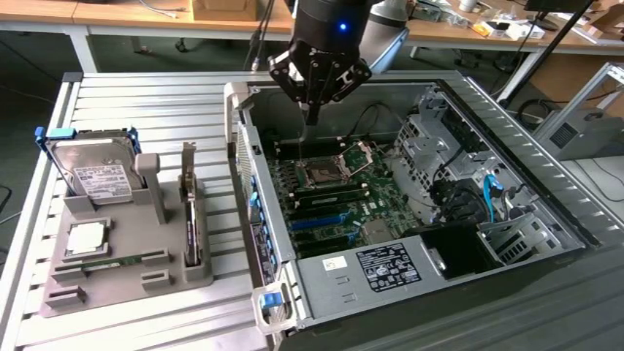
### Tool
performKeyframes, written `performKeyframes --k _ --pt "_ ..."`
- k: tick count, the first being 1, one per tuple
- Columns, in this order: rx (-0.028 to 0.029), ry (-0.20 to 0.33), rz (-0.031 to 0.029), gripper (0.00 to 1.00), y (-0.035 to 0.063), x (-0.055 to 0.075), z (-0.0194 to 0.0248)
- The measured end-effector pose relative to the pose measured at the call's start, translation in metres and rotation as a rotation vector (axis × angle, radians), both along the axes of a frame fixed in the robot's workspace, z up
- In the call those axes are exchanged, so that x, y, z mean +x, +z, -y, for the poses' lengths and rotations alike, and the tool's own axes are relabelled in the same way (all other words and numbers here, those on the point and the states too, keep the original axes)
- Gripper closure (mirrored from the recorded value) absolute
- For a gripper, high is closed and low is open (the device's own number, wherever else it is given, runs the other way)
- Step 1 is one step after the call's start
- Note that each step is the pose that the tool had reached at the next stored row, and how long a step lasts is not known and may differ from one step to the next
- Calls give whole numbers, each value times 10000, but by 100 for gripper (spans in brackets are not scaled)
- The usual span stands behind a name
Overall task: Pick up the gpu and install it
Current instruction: 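Reach for the gpu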
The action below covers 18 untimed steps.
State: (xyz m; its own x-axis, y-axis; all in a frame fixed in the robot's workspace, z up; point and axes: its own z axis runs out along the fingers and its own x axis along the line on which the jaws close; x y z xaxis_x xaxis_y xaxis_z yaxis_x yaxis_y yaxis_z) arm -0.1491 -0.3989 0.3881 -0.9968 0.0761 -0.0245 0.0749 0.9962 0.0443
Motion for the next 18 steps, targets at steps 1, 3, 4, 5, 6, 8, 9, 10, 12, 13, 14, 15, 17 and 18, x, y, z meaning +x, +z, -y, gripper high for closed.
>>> performKeyframes --k 1,3,4,5,6,8,9,10,12,13,14,15,17,18 --pt "0 0 0 89 -4 -36 0" --pt "1 0 0 89 -9 -72 0" --pt "1 1 0 89 -13 -103 0" --pt "0 1 0 89 -17 -137 0" --pt "0 1 0 89 -18 -153 0" --pt "1 0 1 89 -20 -174 0" --pt "1 0 1 89 -21 -179 0" --pt "1 0 0 89 -21 -188 0" --pt "0 0 0 89 -22 -207 0" --pt "0 1 0 89 -23 -218 0" --pt "0 1 0 89 -24 -233 0" --pt "0 1 -1 89 -25 -249 0" --pt "0 1 0 89 -29 -291 0" --pt "0 2 0 89 -31 -313 0"
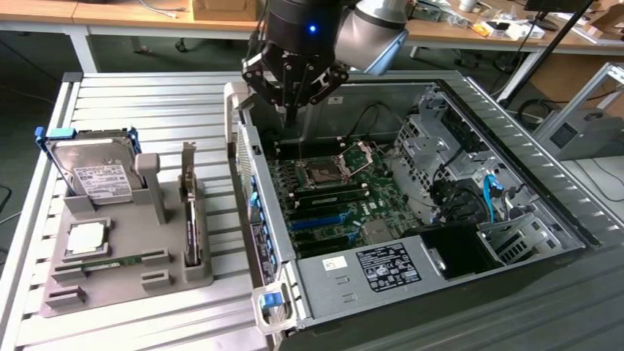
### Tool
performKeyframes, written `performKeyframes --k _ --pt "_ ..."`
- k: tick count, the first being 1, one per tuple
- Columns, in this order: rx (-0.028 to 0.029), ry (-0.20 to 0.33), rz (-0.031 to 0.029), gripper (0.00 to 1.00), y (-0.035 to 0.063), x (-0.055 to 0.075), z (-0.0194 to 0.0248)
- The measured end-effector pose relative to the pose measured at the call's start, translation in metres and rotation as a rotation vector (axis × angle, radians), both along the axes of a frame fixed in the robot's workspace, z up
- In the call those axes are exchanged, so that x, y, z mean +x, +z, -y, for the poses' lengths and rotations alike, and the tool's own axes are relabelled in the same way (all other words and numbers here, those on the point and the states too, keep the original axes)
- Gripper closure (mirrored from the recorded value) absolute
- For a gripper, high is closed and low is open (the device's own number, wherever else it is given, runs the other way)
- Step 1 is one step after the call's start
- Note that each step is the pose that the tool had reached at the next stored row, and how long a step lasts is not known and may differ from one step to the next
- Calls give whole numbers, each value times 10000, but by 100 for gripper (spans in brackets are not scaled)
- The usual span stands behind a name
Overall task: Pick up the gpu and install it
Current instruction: 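Reach for the gpu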
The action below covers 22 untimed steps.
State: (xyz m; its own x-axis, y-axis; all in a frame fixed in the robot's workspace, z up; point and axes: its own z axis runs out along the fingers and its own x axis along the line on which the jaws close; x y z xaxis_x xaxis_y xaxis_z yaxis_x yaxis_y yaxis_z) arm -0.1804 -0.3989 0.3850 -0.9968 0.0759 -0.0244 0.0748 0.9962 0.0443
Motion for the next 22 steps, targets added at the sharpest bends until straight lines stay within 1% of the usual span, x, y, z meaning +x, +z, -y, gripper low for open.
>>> performKeyframes --k 2,22 --pt "0 -1 0 89 -4 -50 0" --pt "0 -1 0 89 -34 -315 0"
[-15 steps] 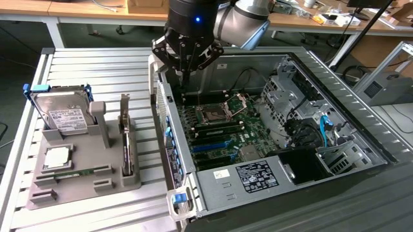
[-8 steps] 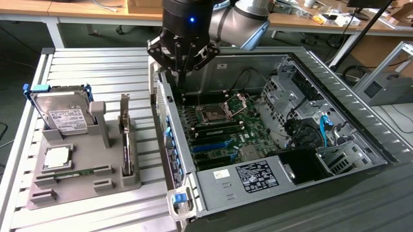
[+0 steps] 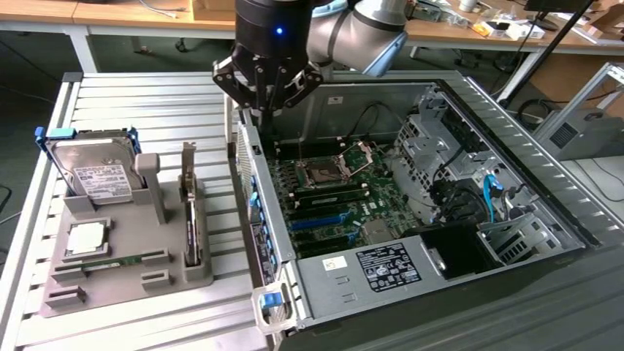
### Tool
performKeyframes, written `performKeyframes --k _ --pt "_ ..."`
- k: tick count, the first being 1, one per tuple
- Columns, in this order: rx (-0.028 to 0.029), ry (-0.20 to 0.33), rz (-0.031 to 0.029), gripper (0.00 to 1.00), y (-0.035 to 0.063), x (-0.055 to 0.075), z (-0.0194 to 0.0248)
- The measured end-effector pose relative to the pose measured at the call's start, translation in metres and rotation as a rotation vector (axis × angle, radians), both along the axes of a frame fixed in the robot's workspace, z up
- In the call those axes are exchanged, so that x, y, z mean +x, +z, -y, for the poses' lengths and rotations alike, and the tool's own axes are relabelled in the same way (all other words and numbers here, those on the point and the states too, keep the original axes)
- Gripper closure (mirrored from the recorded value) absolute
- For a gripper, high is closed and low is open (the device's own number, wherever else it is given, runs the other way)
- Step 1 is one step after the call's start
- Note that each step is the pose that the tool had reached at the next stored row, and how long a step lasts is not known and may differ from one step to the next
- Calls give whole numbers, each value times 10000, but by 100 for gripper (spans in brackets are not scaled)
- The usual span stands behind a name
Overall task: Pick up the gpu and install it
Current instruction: 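Reach for the gpu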
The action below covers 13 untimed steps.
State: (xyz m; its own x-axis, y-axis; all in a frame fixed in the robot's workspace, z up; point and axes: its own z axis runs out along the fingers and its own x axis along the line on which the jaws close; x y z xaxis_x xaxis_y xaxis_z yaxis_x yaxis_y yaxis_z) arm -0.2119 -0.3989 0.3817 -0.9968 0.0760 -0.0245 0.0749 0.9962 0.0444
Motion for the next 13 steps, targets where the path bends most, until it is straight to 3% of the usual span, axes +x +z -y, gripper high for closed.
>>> performKeyframes --k 13 --pt "-1 0 -1 89 -15 -172 0"
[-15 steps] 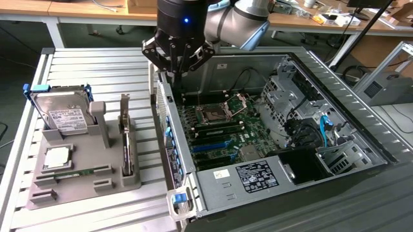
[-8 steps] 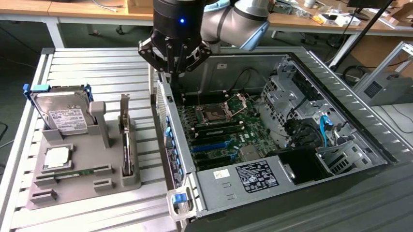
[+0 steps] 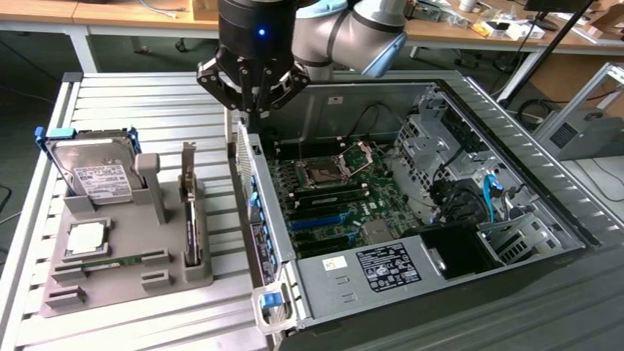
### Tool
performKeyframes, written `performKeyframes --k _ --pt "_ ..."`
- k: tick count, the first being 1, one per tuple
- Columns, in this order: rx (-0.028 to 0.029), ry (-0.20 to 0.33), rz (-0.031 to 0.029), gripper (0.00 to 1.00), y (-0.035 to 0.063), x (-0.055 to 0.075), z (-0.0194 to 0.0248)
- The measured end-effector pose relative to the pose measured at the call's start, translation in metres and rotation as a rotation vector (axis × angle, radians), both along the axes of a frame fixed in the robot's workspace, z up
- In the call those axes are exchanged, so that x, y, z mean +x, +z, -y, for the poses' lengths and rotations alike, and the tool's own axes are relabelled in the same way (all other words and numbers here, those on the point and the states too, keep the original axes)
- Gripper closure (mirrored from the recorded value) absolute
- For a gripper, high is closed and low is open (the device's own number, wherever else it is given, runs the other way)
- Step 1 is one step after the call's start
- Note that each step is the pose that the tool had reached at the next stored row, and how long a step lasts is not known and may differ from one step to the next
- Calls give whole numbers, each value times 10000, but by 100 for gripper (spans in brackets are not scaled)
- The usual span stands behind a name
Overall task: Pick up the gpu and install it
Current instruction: 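Reach for the gpu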
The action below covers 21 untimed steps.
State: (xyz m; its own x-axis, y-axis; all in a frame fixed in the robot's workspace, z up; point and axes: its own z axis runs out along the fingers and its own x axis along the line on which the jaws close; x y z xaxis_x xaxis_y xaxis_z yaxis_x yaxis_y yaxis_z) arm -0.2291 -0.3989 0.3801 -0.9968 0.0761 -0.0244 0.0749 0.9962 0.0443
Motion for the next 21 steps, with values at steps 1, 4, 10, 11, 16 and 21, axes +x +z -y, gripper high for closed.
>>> performKeyframes --k 1,4,10,11,16,21 --pt "0 1 0 89 -1 -23 0" --pt "0 1 0 89 -2 -95 0" --pt "-13 2 0 89 -6 -286 0" --pt "-15 1 0 89 -6 -308 0" --pt "-31 1 -1 89 -10 -478 0" --pt "-52 0 1 89 -17 -601 0"
